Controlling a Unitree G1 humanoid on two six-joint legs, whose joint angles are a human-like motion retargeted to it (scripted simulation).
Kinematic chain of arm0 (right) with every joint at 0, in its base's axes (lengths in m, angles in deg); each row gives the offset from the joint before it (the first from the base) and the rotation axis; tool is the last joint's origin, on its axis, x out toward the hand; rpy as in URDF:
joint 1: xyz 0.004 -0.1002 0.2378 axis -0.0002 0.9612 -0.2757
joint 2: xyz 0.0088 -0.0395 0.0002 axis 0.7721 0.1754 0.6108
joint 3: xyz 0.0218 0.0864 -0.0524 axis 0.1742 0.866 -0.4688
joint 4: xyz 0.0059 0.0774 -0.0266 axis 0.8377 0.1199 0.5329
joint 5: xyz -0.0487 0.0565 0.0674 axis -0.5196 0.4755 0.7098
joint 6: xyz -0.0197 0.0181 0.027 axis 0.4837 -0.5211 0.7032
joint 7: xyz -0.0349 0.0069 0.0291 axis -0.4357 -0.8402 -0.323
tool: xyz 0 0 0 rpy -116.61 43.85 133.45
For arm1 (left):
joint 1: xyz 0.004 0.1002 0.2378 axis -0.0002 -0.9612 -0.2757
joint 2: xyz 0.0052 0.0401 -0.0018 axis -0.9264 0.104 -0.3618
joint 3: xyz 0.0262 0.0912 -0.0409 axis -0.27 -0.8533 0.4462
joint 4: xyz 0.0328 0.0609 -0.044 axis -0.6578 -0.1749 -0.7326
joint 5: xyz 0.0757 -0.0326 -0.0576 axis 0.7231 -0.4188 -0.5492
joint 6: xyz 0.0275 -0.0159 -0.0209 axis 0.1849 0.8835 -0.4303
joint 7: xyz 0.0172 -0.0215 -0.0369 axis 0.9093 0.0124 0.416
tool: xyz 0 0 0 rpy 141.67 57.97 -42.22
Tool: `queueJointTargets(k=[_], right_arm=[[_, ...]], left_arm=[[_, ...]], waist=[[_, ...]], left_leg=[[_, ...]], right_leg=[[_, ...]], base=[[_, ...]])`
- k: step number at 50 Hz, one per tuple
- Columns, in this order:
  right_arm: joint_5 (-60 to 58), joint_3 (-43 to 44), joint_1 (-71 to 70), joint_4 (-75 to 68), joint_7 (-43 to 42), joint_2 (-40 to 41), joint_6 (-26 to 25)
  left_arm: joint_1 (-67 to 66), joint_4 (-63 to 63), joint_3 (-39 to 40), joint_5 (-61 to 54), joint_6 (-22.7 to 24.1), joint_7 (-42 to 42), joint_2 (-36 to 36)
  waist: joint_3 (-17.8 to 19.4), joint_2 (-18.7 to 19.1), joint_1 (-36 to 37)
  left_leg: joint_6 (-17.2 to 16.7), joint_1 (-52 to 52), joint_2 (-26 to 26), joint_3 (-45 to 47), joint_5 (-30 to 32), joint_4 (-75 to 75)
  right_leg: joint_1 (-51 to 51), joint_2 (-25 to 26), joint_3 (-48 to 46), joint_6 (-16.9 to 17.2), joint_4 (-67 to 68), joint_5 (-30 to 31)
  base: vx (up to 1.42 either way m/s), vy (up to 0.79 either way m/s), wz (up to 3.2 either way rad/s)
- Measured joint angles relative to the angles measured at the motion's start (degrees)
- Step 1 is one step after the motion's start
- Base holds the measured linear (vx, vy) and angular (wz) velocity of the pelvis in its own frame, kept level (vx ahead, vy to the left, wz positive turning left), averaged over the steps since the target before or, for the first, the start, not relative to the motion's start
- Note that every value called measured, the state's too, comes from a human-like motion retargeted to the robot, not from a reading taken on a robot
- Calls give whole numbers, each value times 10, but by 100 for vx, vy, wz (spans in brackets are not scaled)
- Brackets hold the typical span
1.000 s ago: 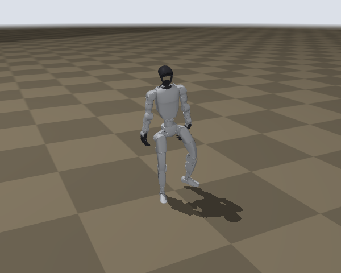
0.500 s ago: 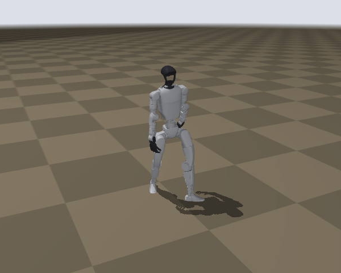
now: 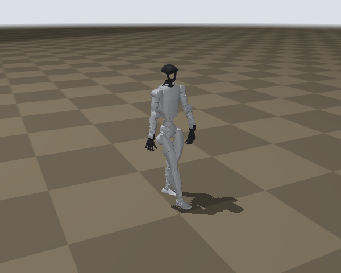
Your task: In place motions
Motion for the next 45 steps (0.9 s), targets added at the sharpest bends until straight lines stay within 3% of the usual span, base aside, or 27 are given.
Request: queueJointTargets(k=[5,8,10,13,16,18,20,24,28,33,36,39,40,42,45], right_arm=[[1,-18,-10,38,-84,4,25],[-11,-20,-18,51,-87,8,27],[-16,-24,-21,52,-78,11,28],[-19,-28,-27,26,-69,19,25],[-8,-24,-26,5,-75,24,17],[6,-23,-23,4,-75,24,18],[24,-27,-17,1,-68,19,25],[25,-28,-12,-15,-49,1,19],[-5,-24,-18,-28,-38,-13,-4],[-45,-21,-30,-32,15,-32,-26],[-47,-22,-32,-33,26,-36,-30],[-39,-23,-31,-32,22,-30,-37],[-37,-22,-28,-31,19,-26,-40],[-21,-22,-16,-28,20,-16,-37],[14,-21,-25,-26,34,-2,-18]], left_arm=[[-20,13,-53,48,45,-18,5],[-40,-23,-70,77,32,-35,1],[-57,-63,-65,92,16,-40,-4],[-117,-92,-20,110,-15,-49,4],[-183,-94,32,62,-11,-58,22],[-204,-94,58,17,-7,-44,24],[-213,-94,81,-15,-20,-33,24],[-211,-94,110,-49,-17,-47,22],[-207,-79,122,-56,1,-50,27],[-210,-75,150,-53,9,-46,42],[-219,-92,160,-80,11,-54,44],[-234,-94,167,-95,-10,-53,46],[-239,-94,169,-96,-23,-49,47],[-245,-94,163,-105,-47,-50,49],[-220,-94,141,-134,-37,-97,51]], waist=[[-8,-1,6],[-19,6,6],[-29,13,-11],[-63,30,-26],[-73,28,-35],[-61,7,-43],[-55,-11,-31],[-45,-36,30],[-38,-37,87],[-27,5,133],[-28,13,128],[-42,17,105],[-51,23,105],[-66,26,110],[-40,44,116]], left_leg=[[-4,45,-6,-12,-55,20],[-11,60,-4,-8,-71,45],[-15,77,-1,-13,-60,56],[-31,75,16,-3,9,91],[-44,37,51,42,128,208],[-31,-8,68,62,194,332],[-13,-61,73,66,206,440],[32,-140,129,160,129,535],[11,-219,103,179,107,448],[-44,-254,66,133,115,142],[-25,-253,42,103,121,34],[10,-226,36,98,162,37],[8,-217,49,113,169,43],[-4,-208,62,76,124,68],[-13,-147,94,76,83,64]], right_leg=[[-31,-17,-6,15,-63,2],[-19,-26,-47,-32,-13,20],[-11,-28,-35,-53,7,65],[-16,-11,17,-40,47,51],[20,-21,22,-23,50,7],[67,-47,-15,-18,37,-13],[95,-58,-3,-11,35,-37],[142,-70,-13,-7,23,-63],[175,-53,-4,-3,1,-80],[236,10,9,1,-23,-107],[288,26,-4,6,-29,-129],[316,31,-10,8,1,-133],[318,36,-4,7,20,-125],[312,28,-9,-4,81,-61],[277,5,-37,-30,248,49]], base=[[65,-14,28],[75,-21,12],[80,-25,29],[85,-29,22],[85,-30,39],[61,-24,56],[66,-22,15],[59,-16,-31],[50,-9,-55],[57,0,-73],[79,3,-31],[77,8,1],[88,11,-63],[93,11,-66],[60,4,-47]])
